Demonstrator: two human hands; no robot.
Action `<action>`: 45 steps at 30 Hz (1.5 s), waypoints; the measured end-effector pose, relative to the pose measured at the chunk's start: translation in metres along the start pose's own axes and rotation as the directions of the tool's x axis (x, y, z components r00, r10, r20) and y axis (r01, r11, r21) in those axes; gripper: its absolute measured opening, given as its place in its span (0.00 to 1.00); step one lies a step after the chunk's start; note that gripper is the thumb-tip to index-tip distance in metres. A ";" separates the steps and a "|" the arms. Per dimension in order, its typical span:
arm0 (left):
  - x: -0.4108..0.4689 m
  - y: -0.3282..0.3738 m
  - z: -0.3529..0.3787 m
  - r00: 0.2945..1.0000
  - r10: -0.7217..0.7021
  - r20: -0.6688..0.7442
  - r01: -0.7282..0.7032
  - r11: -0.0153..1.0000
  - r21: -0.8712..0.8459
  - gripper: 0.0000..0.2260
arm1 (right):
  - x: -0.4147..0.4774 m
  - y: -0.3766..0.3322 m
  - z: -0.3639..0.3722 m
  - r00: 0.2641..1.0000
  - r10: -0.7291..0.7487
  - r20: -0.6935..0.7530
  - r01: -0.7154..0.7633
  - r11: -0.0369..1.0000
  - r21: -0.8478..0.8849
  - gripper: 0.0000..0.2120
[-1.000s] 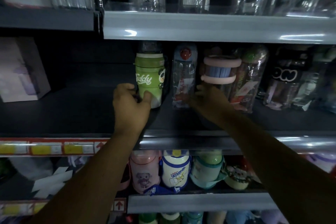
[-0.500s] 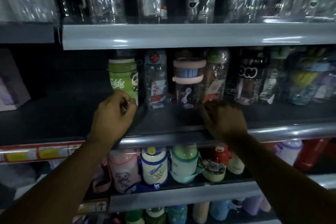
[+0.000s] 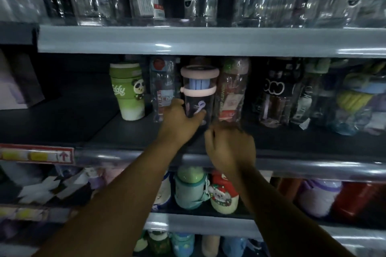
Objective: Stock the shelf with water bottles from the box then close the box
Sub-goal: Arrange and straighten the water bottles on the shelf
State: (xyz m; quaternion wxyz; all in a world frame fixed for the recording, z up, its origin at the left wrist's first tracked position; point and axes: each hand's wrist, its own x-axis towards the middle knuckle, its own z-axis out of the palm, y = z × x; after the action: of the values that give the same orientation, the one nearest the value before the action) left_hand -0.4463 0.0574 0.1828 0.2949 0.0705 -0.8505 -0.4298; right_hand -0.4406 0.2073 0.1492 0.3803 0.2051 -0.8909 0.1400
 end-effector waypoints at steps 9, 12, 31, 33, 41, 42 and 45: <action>0.014 -0.013 0.020 0.999 -0.033 0.029 0.034 0.998 -0.046 0.33 | 0.000 -0.005 0.000 0.997 0.014 -0.076 -0.015 1.000 -0.007 0.08; 0.014 -0.013 0.019 0.998 -0.029 0.049 0.031 0.999 -0.036 0.34 | -0.002 -0.006 0.000 0.997 0.001 -0.079 -0.002 1.000 -0.013 0.10; -0.025 -0.033 -0.065 0.998 0.054 -0.042 -0.042 0.970 0.239 0.30 | -0.002 -0.009 0.000 0.991 -0.035 -0.127 0.029 0.998 -0.051 0.12; -0.031 -0.036 -0.066 0.995 0.055 -0.088 -0.032 0.968 0.248 0.32 | -0.003 -0.008 0.000 0.994 -0.040 -0.102 0.035 0.998 -0.052 0.13; -0.031 -0.036 -0.062 0.985 0.076 -0.155 -0.028 0.956 0.291 0.32 | 0.013 -0.008 -0.007 0.982 0.024 0.187 -0.022 1.000 -0.015 0.15; -0.031 -0.036 -0.062 0.985 0.067 -0.156 -0.019 0.957 0.290 0.32 | 0.016 -0.009 -0.008 0.971 0.033 0.235 -0.036 0.999 0.009 0.13; -0.028 -0.039 -0.061 0.988 0.051 -0.145 -0.010 0.964 0.267 0.32 | 0.034 -0.014 -0.008 0.946 0.050 0.320 -0.108 0.980 0.167 0.10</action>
State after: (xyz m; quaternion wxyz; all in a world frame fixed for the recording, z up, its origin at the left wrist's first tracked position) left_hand -0.3945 0.0017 0.1688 0.3526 0.1284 -0.8768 -0.3007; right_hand -0.4507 0.1892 0.1807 0.2075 0.2228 -0.9309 0.2018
